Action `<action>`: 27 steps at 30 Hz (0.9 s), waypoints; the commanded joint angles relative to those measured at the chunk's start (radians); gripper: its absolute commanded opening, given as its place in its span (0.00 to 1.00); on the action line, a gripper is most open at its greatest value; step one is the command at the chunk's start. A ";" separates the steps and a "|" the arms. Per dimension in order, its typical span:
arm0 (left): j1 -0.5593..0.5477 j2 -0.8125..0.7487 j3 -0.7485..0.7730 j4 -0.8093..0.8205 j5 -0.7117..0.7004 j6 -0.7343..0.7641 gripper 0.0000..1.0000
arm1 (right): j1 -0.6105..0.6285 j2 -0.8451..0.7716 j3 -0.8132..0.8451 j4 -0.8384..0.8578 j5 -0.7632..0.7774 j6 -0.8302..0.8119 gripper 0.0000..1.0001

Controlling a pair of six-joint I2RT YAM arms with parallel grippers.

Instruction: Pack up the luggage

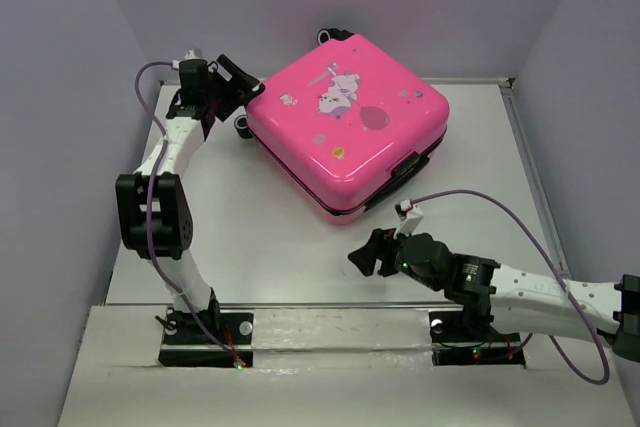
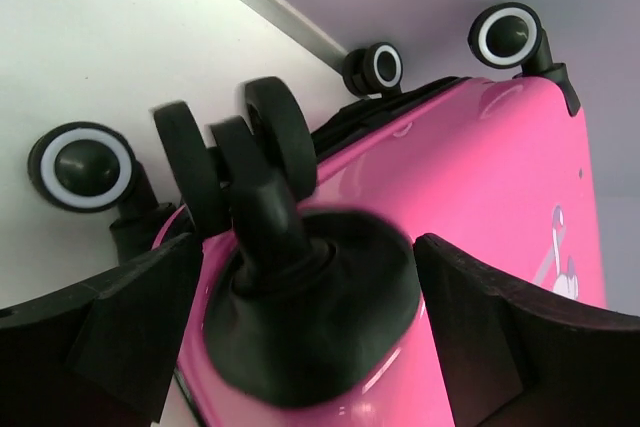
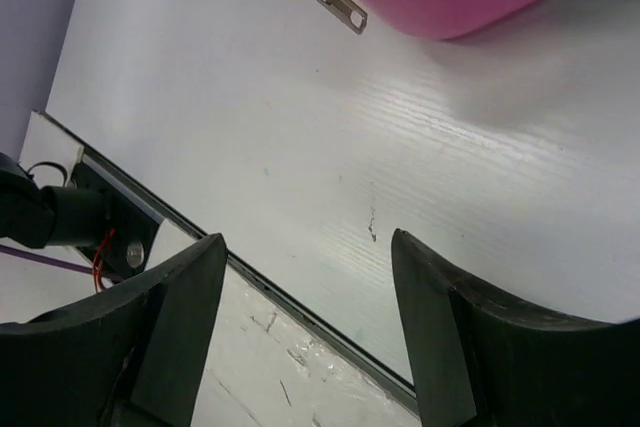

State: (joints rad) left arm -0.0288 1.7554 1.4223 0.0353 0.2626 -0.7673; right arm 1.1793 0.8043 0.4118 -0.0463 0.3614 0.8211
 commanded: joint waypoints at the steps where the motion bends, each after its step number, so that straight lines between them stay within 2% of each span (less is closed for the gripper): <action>1: -0.002 0.084 0.127 0.000 0.049 -0.024 0.99 | 0.005 -0.011 -0.002 -0.032 -0.032 0.004 0.73; 6: -0.002 0.151 0.168 0.070 0.082 -0.089 0.98 | 0.005 -0.022 -0.008 -0.043 0.005 0.019 0.73; 9: -0.002 0.176 0.168 0.122 0.090 -0.125 0.92 | 0.005 -0.022 -0.008 -0.072 0.051 0.056 0.74; 13: -0.002 0.193 0.136 0.238 0.121 -0.211 0.75 | 0.005 -0.014 0.002 -0.118 0.114 0.090 0.78; 18: -0.002 0.216 0.102 0.365 0.151 -0.294 0.53 | -0.015 -0.008 0.028 -0.210 0.227 0.153 0.88; 19: -0.002 0.219 0.101 0.376 0.153 -0.306 0.42 | -0.036 -0.005 0.030 -0.217 0.237 0.158 0.90; 22: 0.003 0.210 0.072 0.437 0.158 -0.322 0.21 | -0.185 0.003 0.028 -0.219 0.191 0.142 0.90; 23: 0.004 0.204 0.049 0.451 0.153 -0.323 0.08 | -0.228 0.007 0.027 -0.216 0.159 0.130 0.88; 24: 0.006 0.194 0.038 0.460 0.150 -0.322 0.06 | -0.269 0.009 0.027 -0.213 0.139 0.116 0.85; 26: 0.016 0.164 -0.011 0.497 0.141 -0.314 0.06 | -0.371 0.006 0.041 -0.188 0.105 0.047 0.65; 27: 0.020 0.135 -0.031 0.527 0.130 -0.313 0.06 | -0.421 0.007 0.056 -0.170 0.105 0.008 0.50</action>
State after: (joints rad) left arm -0.0147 1.9877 1.4555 0.3668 0.3634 -1.0748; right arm 0.8925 0.8143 0.4107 -0.2501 0.4873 0.9268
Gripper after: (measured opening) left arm 0.621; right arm 0.738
